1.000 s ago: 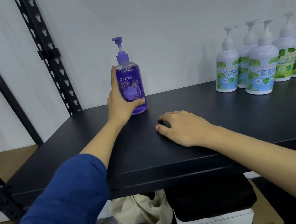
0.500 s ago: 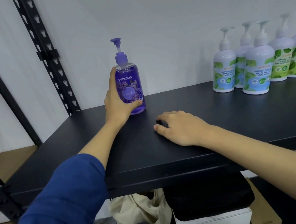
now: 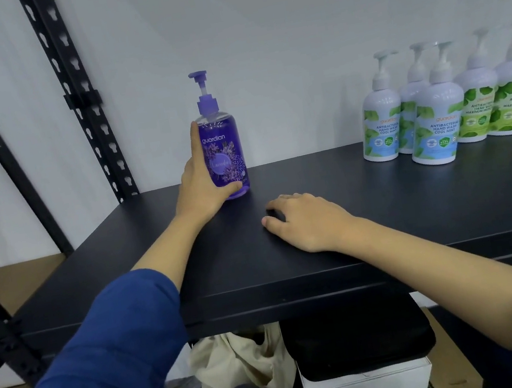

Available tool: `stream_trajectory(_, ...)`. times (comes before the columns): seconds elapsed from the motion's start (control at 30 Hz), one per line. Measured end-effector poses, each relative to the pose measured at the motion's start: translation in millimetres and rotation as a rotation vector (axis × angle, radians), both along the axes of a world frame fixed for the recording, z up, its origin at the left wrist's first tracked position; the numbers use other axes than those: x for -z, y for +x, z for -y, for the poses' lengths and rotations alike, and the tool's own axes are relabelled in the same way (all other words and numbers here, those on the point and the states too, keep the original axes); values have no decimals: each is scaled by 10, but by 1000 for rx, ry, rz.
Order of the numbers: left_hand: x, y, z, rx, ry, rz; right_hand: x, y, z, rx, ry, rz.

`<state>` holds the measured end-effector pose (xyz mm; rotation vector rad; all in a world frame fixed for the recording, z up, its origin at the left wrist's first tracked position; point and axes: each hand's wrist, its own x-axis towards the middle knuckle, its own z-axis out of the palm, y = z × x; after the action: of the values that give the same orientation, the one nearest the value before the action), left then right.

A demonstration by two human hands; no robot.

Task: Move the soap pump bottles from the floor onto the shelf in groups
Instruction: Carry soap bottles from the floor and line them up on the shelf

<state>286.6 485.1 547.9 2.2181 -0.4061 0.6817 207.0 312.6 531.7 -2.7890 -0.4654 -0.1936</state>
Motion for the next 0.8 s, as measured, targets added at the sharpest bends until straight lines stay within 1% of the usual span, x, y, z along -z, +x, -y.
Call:
stream_trajectory(0.07, -40, -68, -29, -123, 133, -69, -7, -13, 1, 4, 0, -5)
stream_trajectory(0.17, -150, -219, -50, -342, 312, -243, -35, -37, 8, 16, 19, -24)
stream_trajectory(0.2, -200, -301, -37, -381, 378, -270, -46, -49, 15, 23, 38, -33)
stream_trajectory(0.27, -282, -456, 0, -402, 468, -263, -67, -88, 36, 41, 83, -37)
stream_trajectory(0.43, -370, -820, 305, -363, 601, -196, -165, -332, 220, 123, 86, 73)
stream_trajectory(0.57, -427, -1120, 720, -331, 696, -105, -281, -615, 585, 251, 61, 176)
stream_trajectory(0.7, -390, -1433, 1214, -185, 678, 23, -280, -1009, 1060, 375, 23, 230)
stream_trajectory(0.8, -267, -1701, 1624, -54, 670, 62, -218, -1386, 1415, 478, -13, 261)
